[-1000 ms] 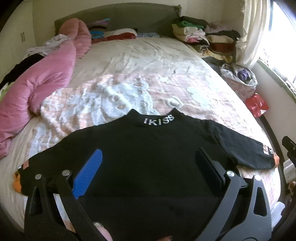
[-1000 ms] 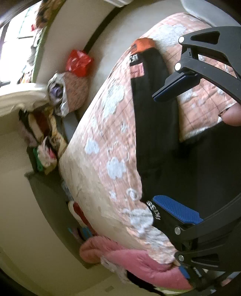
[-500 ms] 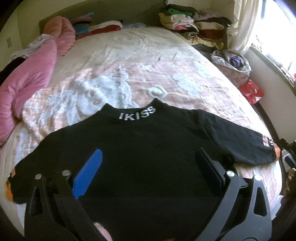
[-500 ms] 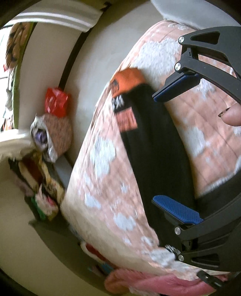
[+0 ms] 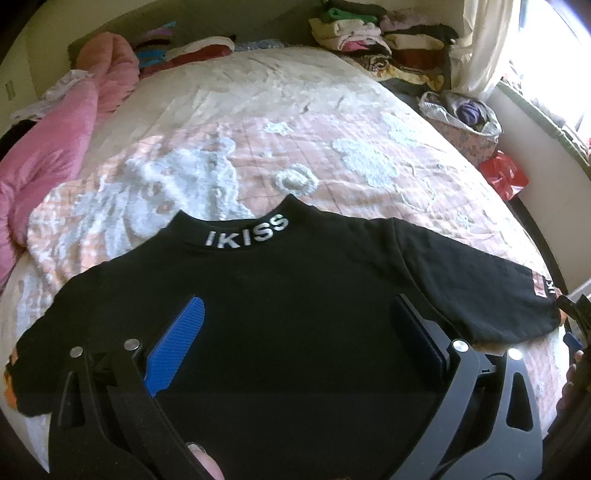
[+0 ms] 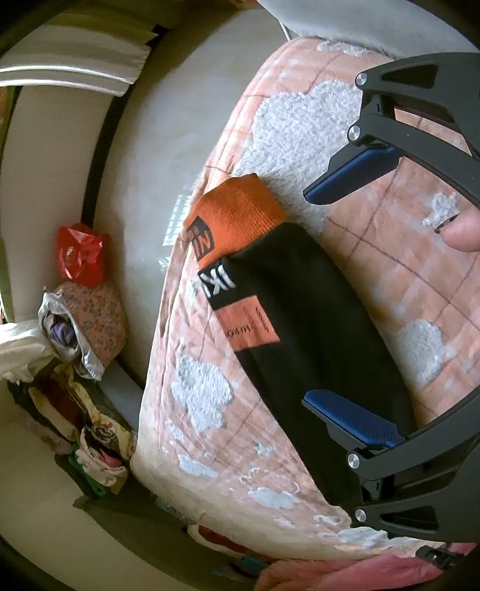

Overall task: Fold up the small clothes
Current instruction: 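Lift the sleeve with the right tool and carry it across the shirt body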

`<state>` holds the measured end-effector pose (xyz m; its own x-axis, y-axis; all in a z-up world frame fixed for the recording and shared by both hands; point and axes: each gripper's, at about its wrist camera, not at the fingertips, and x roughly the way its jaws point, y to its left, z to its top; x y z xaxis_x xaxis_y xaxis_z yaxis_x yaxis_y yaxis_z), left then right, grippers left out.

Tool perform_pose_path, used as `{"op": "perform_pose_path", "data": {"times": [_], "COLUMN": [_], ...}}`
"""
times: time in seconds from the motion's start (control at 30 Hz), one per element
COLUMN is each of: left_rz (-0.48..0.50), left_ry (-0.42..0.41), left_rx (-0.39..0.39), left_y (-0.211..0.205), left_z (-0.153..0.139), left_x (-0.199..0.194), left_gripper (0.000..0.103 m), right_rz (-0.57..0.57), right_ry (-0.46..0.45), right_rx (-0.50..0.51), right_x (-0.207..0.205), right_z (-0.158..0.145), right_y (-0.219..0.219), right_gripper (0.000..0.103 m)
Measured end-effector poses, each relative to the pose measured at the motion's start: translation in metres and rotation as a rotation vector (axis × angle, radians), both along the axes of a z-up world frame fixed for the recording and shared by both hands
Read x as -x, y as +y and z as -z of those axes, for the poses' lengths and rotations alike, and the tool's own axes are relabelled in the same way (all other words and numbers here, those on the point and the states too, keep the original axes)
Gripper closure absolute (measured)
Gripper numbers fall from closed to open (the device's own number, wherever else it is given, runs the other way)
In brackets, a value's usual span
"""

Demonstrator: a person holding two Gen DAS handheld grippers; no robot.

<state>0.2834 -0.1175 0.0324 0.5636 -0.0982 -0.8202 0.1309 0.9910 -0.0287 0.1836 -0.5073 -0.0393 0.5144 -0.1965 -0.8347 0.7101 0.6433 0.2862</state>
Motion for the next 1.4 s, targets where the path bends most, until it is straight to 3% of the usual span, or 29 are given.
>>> {"op": "perform_pose_path", "data": {"times": [0.2, 0.37, 0.43, 0.47, 0.57, 0.63, 0.7, 1.0, 1.4], "left_rz": [0.013, 0.012, 0.019, 0.023, 0.033, 0.039, 0.041, 0.027, 0.018], "left_ry": [0.039, 0.036, 0.039, 0.042, 0.040, 0.035, 0.033, -0.007, -0.082], "left_rx": [-0.014, -0.006, -0.001, -0.002, -0.006, -0.007, -0.002, 0.006, 0.056], "left_y": [-0.013, -0.018, -0.020, -0.021, -0.021, -0.020, -0.017, -0.004, 0.026], "left_z": [0.020, 0.025, 0.026, 0.026, 0.022, 0.018, 0.014, -0.022, -0.066], "left_x": [-0.012, -0.014, -0.014, -0.013, -0.009, -0.006, -0.003, 0.016, 0.045], "left_gripper": [0.009, 0.009, 0.009, 0.009, 0.009, 0.009, 0.009, 0.009, 0.009], "right_rz": [0.017, 0.028, 0.036, 0.039, 0.036, 0.032, 0.025, -0.109, -0.288], "right_ry": [-0.002, -0.033, -0.042, -0.053, -0.080, -0.116, -0.158, -0.336, -0.416], "right_rx": [-0.077, -0.084, -0.066, -0.066, -0.092, -0.119, -0.124, -0.102, -0.008], "right_x": [-0.011, -0.013, -0.014, -0.014, -0.012, -0.009, -0.005, 0.011, 0.013], "right_z": [0.024, 0.034, 0.035, 0.035, 0.034, 0.031, 0.024, -0.039, -0.116], "right_y": [-0.017, -0.027, -0.031, -0.033, -0.038, -0.040, -0.038, -0.007, 0.061], "right_gripper": [0.004, 0.006, 0.019, 0.034, 0.057, 0.078, 0.084, 0.088, 0.090]}}
